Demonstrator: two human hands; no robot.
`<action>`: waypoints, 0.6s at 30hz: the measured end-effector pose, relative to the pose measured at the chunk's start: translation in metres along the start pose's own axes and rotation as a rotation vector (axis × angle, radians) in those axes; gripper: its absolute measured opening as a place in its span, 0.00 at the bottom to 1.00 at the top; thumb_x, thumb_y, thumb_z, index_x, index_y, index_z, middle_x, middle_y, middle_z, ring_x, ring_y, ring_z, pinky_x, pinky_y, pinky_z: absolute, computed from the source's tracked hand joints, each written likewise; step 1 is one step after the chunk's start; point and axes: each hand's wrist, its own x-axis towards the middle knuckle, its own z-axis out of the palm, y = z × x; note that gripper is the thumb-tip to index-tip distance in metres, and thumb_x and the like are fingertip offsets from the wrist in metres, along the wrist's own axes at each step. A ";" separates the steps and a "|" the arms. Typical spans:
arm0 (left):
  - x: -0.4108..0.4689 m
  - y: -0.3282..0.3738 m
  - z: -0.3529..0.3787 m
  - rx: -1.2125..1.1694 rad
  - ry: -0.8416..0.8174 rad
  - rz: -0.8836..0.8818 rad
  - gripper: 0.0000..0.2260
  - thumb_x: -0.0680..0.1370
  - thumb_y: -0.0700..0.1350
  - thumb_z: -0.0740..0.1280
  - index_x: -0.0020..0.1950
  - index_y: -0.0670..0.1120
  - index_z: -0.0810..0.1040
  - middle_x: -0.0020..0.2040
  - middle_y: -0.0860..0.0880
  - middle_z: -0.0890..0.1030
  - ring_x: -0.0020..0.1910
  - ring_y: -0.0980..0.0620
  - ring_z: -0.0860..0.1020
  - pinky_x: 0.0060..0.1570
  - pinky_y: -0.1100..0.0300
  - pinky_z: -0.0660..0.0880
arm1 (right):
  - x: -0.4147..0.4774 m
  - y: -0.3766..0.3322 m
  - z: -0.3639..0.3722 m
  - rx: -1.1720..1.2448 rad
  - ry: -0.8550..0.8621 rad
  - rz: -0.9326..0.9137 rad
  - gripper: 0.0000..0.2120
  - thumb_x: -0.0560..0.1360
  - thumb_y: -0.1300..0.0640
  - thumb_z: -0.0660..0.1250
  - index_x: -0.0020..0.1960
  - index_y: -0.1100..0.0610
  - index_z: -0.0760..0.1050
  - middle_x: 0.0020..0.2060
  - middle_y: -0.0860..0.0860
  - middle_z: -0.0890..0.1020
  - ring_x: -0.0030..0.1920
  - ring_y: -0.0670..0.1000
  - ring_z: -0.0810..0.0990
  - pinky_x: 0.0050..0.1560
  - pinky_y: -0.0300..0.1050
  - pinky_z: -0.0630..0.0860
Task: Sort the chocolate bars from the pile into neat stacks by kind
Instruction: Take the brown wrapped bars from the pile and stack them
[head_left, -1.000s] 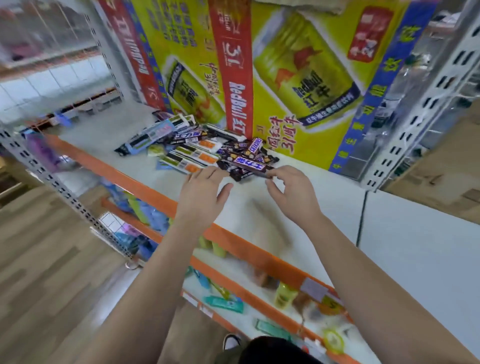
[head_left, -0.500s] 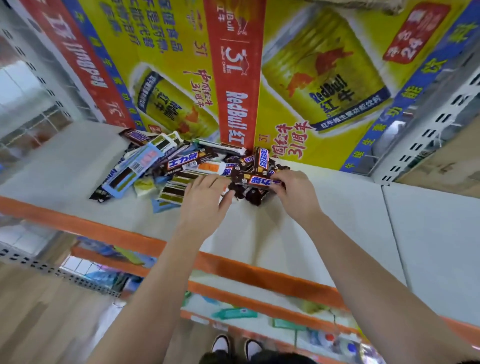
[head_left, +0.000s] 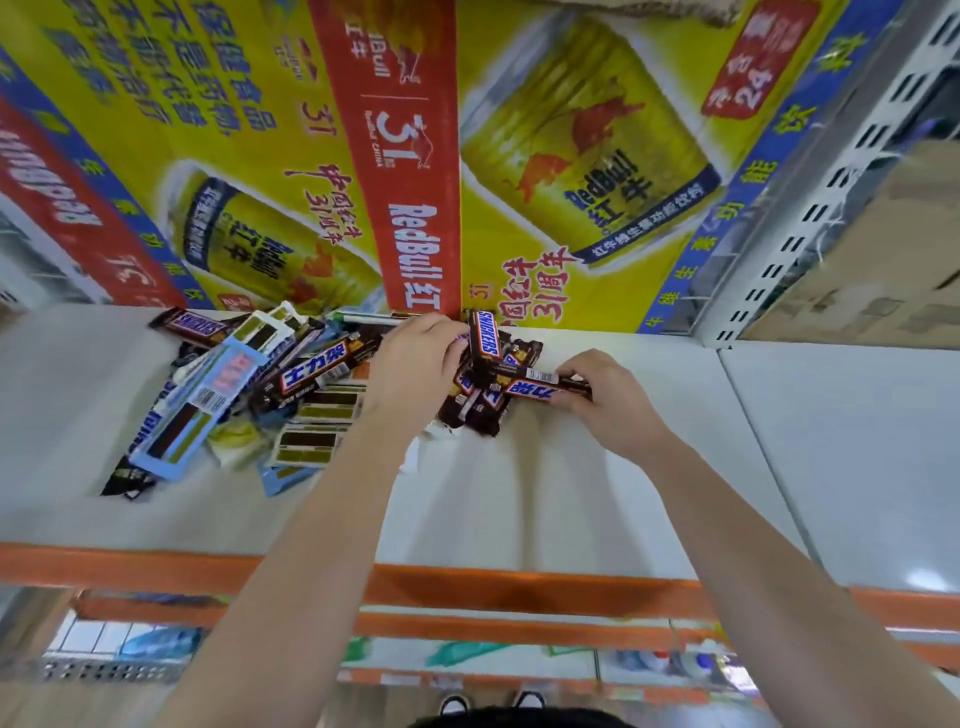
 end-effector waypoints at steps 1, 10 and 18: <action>0.007 0.003 0.003 -0.008 -0.027 0.006 0.10 0.79 0.42 0.63 0.57 0.43 0.80 0.52 0.46 0.81 0.51 0.45 0.78 0.52 0.54 0.73 | -0.002 0.004 -0.004 0.007 -0.002 0.014 0.07 0.73 0.58 0.70 0.50 0.57 0.78 0.45 0.53 0.78 0.46 0.54 0.76 0.45 0.44 0.68; 0.047 0.016 0.032 0.100 -0.303 -0.252 0.18 0.76 0.57 0.66 0.50 0.42 0.78 0.46 0.44 0.80 0.47 0.45 0.77 0.45 0.52 0.74 | -0.016 0.023 -0.026 0.083 0.074 0.153 0.06 0.74 0.56 0.69 0.50 0.54 0.76 0.35 0.45 0.78 0.35 0.51 0.75 0.36 0.42 0.69; 0.053 0.027 0.028 -0.207 -0.368 -0.362 0.23 0.74 0.44 0.71 0.66 0.40 0.69 0.61 0.41 0.76 0.61 0.41 0.74 0.56 0.50 0.71 | -0.022 0.025 -0.026 0.131 0.134 0.235 0.06 0.76 0.56 0.67 0.52 0.56 0.75 0.39 0.51 0.80 0.39 0.56 0.79 0.41 0.48 0.74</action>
